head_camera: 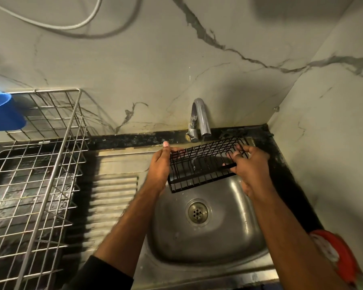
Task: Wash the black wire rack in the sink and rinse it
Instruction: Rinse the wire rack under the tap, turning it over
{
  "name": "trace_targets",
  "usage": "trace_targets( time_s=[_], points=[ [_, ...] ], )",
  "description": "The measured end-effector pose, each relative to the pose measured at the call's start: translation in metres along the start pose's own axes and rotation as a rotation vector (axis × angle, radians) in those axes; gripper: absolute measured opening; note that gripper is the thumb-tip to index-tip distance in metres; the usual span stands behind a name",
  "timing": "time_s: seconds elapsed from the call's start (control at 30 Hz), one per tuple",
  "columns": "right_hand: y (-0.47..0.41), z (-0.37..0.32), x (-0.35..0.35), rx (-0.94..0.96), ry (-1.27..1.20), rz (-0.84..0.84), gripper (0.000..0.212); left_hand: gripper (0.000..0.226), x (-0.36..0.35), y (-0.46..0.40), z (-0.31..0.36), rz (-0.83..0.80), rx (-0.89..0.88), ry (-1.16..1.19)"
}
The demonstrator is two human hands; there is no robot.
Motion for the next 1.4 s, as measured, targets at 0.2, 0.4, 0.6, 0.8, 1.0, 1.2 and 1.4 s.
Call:
trace_targets(
  time_s=[0.2, 0.4, 0.6, 0.8, 1.0, 1.2, 1.4],
  points=[
    [0.013, -0.010, -0.014, -0.030, -0.060, -0.046, 0.027, 0.060, 0.013, 0.007, 0.005, -0.009, -0.039, 0.000],
    [0.018, -0.013, -0.021, -0.056, -0.050, -0.045, 0.024, 0.047, 0.017, 0.014, 0.017, -0.126, -0.134, -0.060],
    [0.020, -0.009, -0.032, -0.061, -0.057, -0.118, 0.026, 0.035, 0.028, 0.018, 0.016, -0.131, -0.160, -0.084],
    [0.018, 0.002, -0.046, -0.034, -0.028, -0.147, 0.019, 0.027, 0.043, 0.030, 0.018, -0.040, -0.203, -0.075],
    [0.020, 0.005, -0.058, 0.008, 0.006, -0.207, 0.023, 0.027, 0.054, 0.041, 0.018, -0.010, -0.228, -0.065],
    [0.024, 0.007, -0.065, 0.046, 0.043, -0.248, 0.022, 0.028, 0.063, 0.051, 0.015, 0.006, -0.244, -0.048],
    [0.031, 0.007, -0.069, 0.088, 0.085, -0.279, 0.022, 0.028, 0.068, 0.064, 0.016, 0.015, -0.262, -0.059]
  ],
)
Point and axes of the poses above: each hand's wrist, its own y-axis away from the middle knuckle, its own x-axis out of the back of the hand, z = x × y, the point moved 7 cm from there along -y, towards the middle knuckle, and after that the axes turned 6 degrees about -x, right-handed, at the moved point
